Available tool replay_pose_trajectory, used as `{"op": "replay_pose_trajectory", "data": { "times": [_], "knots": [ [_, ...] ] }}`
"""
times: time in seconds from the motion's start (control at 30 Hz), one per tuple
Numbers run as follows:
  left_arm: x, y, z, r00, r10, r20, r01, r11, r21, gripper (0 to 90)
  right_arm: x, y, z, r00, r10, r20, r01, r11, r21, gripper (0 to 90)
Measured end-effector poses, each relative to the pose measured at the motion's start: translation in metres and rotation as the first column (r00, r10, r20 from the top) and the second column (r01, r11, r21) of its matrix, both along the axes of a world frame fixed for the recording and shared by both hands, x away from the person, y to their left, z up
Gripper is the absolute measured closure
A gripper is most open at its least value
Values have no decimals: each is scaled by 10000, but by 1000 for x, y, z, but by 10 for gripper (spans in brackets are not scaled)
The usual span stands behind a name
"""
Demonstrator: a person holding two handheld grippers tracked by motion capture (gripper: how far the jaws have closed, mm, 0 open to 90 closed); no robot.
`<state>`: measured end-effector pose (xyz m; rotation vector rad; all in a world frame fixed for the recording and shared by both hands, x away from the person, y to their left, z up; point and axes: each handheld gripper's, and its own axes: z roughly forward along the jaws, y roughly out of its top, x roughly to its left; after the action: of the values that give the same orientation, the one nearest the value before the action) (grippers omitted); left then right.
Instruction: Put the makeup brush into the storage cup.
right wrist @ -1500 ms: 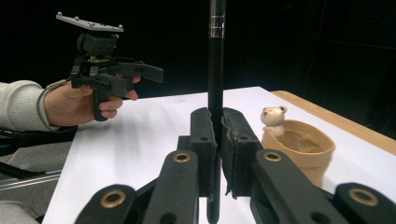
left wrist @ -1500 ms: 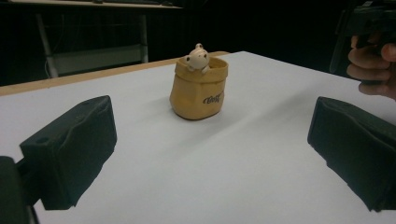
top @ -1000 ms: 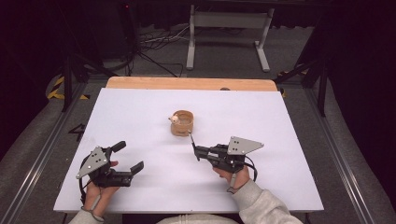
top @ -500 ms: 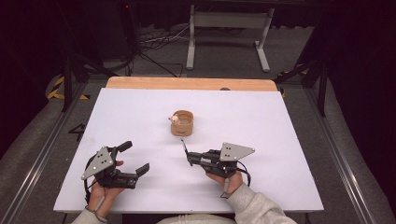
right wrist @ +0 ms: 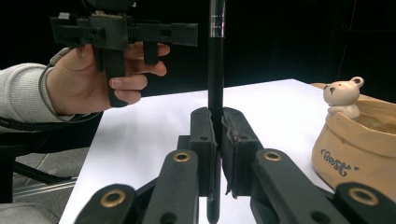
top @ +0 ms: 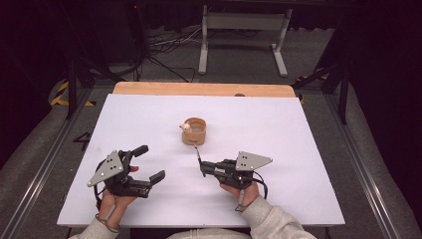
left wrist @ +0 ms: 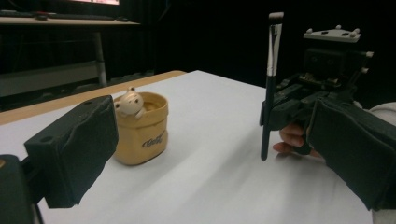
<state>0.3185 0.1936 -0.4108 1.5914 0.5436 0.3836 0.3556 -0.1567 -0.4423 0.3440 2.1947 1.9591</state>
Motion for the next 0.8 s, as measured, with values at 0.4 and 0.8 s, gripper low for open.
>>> {"op": "replay_pose_trajectory", "data": {
  "times": [0.4, 0.8],
  "knots": [
    [8, -29, 16, 9962, -874, 52, 874, 9962, -1, 30, 0, -1, 0, 10000, -49, 15, 49, 10000, 15, 833],
    [16, -62, 26, 9865, -1635, -118, 1635, 9865, -10, 36, 1, -2, 0, 9999, -100, -23, 100, 9999, 88, 834]
  ]
}}
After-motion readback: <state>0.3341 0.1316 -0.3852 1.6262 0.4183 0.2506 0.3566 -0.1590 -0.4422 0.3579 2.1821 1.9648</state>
